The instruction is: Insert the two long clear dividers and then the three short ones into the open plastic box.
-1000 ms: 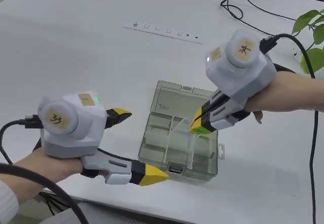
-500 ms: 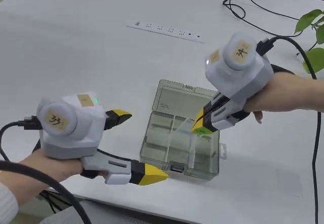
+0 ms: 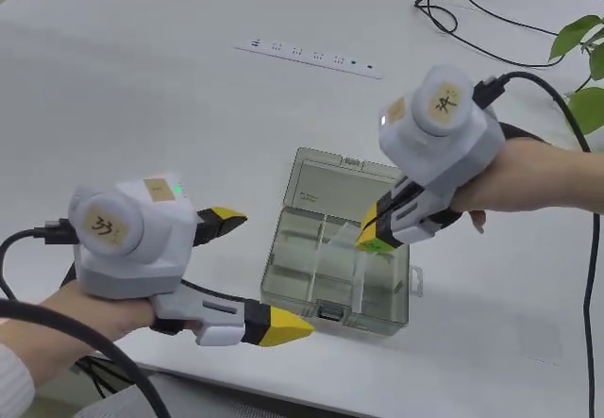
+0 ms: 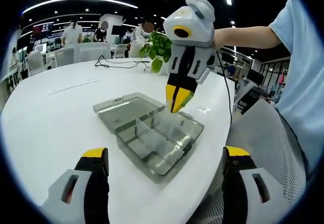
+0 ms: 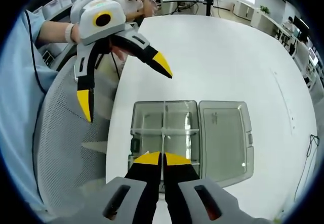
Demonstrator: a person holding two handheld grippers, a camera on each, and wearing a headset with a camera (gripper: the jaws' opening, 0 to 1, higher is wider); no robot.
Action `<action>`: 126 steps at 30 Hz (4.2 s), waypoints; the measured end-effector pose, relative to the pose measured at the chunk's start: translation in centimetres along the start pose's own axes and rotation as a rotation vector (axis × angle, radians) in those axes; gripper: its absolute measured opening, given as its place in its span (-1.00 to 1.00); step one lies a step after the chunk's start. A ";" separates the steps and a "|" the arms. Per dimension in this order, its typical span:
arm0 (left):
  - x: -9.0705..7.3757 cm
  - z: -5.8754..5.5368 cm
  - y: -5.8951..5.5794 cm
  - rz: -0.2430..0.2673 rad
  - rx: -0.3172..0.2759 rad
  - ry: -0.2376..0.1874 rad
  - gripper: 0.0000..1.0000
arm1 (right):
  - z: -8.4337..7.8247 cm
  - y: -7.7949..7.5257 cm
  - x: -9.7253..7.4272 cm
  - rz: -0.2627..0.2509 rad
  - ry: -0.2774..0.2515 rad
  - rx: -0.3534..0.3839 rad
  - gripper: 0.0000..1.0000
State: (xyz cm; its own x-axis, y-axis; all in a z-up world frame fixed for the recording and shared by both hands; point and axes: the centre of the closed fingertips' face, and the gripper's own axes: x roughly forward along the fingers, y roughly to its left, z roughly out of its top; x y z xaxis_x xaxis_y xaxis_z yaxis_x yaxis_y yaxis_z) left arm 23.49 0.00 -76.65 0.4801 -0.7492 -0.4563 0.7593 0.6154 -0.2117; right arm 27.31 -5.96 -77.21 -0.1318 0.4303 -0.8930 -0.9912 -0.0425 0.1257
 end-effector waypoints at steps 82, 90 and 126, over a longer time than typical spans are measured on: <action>0.3 0.0 -0.1 -0.003 -0.002 -0.001 0.83 | -1.6 -0.5 5.4 -0.105 0.146 -0.006 -0.98; 0.2 0.2 0.0 0.001 0.003 -0.003 0.82 | -1.2 -0.4 5.4 -0.093 0.092 -0.021 -0.80; -0.5 1.1 1.1 0.038 -0.007 -0.018 0.85 | 0.0 1.2 1.4 -0.108 -0.309 0.140 0.98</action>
State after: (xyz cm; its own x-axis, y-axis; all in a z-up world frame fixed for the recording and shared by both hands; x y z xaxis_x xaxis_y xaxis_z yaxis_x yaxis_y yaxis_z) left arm 24.58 0.79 -75.72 0.5163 -0.7296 -0.4484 0.7373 0.6451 -0.2008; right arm 25.94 -5.38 -78.25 0.0059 0.6789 -0.7342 -0.9844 0.1330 0.1151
